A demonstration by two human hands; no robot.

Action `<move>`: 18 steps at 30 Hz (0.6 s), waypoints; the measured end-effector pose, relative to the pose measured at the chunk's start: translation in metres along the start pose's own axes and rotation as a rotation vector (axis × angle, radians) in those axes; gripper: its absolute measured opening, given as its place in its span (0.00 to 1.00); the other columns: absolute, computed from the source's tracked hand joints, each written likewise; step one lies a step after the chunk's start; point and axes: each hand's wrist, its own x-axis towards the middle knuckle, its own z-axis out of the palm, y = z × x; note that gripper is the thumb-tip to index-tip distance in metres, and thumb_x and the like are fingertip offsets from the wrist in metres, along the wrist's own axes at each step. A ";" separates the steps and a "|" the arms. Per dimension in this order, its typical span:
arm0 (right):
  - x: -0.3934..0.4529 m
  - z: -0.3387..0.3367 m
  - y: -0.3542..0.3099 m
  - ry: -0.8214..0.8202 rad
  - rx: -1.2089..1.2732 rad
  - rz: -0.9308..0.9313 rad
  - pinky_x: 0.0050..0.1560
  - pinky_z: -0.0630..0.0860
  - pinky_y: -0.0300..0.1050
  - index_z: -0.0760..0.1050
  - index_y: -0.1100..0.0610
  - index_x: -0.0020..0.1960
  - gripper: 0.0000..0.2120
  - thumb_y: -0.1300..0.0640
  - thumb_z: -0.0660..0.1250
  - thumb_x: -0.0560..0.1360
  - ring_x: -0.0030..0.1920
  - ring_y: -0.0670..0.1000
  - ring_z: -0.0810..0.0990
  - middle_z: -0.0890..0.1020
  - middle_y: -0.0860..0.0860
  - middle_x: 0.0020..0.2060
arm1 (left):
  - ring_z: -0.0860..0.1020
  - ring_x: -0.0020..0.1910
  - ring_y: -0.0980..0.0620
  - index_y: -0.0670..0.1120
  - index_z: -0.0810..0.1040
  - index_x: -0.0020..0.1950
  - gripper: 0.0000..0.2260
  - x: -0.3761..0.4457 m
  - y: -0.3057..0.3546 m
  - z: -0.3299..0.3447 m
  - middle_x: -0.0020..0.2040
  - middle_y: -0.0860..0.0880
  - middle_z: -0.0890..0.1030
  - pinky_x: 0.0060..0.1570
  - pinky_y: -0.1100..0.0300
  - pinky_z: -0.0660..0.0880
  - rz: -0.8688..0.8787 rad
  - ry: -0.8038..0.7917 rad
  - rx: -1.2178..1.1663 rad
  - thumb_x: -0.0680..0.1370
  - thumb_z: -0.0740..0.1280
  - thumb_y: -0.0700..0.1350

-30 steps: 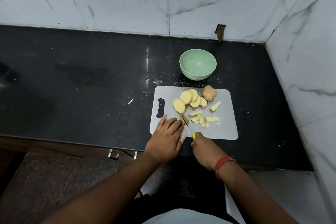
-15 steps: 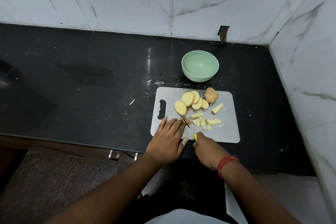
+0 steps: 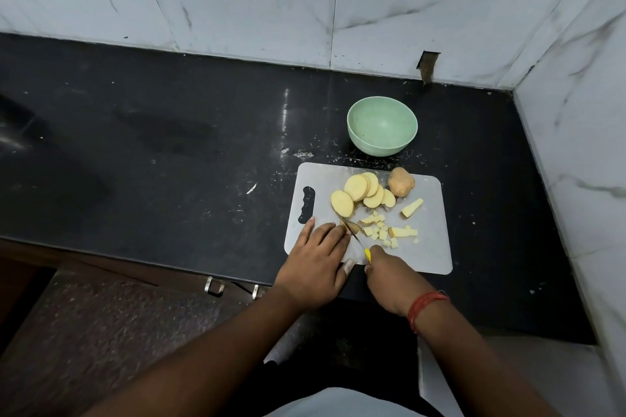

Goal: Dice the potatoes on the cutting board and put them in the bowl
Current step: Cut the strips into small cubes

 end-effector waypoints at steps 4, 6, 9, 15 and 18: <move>0.003 -0.002 0.001 0.001 -0.031 -0.004 0.42 0.70 0.47 0.62 0.56 0.51 0.02 0.60 0.56 0.80 0.42 0.55 0.74 0.79 0.58 0.48 | 0.69 0.72 0.45 0.44 0.73 0.74 0.24 0.000 0.000 0.000 0.71 0.47 0.74 0.77 0.41 0.57 0.002 -0.003 -0.001 0.84 0.57 0.57; 0.004 -0.004 0.003 -0.008 -0.051 -0.014 0.44 0.72 0.48 0.61 0.56 0.51 0.03 0.61 0.55 0.80 0.43 0.56 0.75 0.79 0.59 0.48 | 0.69 0.72 0.45 0.44 0.73 0.74 0.24 0.000 0.000 0.000 0.71 0.47 0.74 0.77 0.41 0.57 0.002 -0.005 -0.001 0.84 0.57 0.57; 0.009 -0.006 0.007 -0.023 -0.102 -0.040 0.44 0.70 0.47 0.60 0.56 0.51 0.03 0.61 0.55 0.80 0.43 0.56 0.74 0.75 0.55 0.42 | 0.69 0.72 0.45 0.44 0.74 0.74 0.24 0.001 0.000 0.000 0.71 0.47 0.74 0.77 0.41 0.57 -0.002 -0.014 0.003 0.84 0.57 0.57; 0.017 -0.012 0.011 -0.060 -0.156 -0.066 0.51 0.74 0.53 0.67 0.59 0.63 0.13 0.57 0.54 0.82 0.45 0.55 0.73 0.75 0.55 0.47 | 0.69 0.72 0.46 0.45 0.73 0.75 0.25 0.001 0.000 0.000 0.72 0.47 0.73 0.77 0.40 0.58 -0.012 -0.025 0.012 0.84 0.55 0.58; 0.015 -0.012 0.013 -0.079 -0.151 -0.079 0.52 0.75 0.52 0.67 0.60 0.64 0.13 0.57 0.54 0.82 0.45 0.55 0.73 0.74 0.55 0.47 | 0.69 0.71 0.46 0.45 0.73 0.75 0.25 0.002 0.001 0.000 0.72 0.48 0.73 0.76 0.39 0.58 -0.020 -0.033 0.024 0.84 0.55 0.58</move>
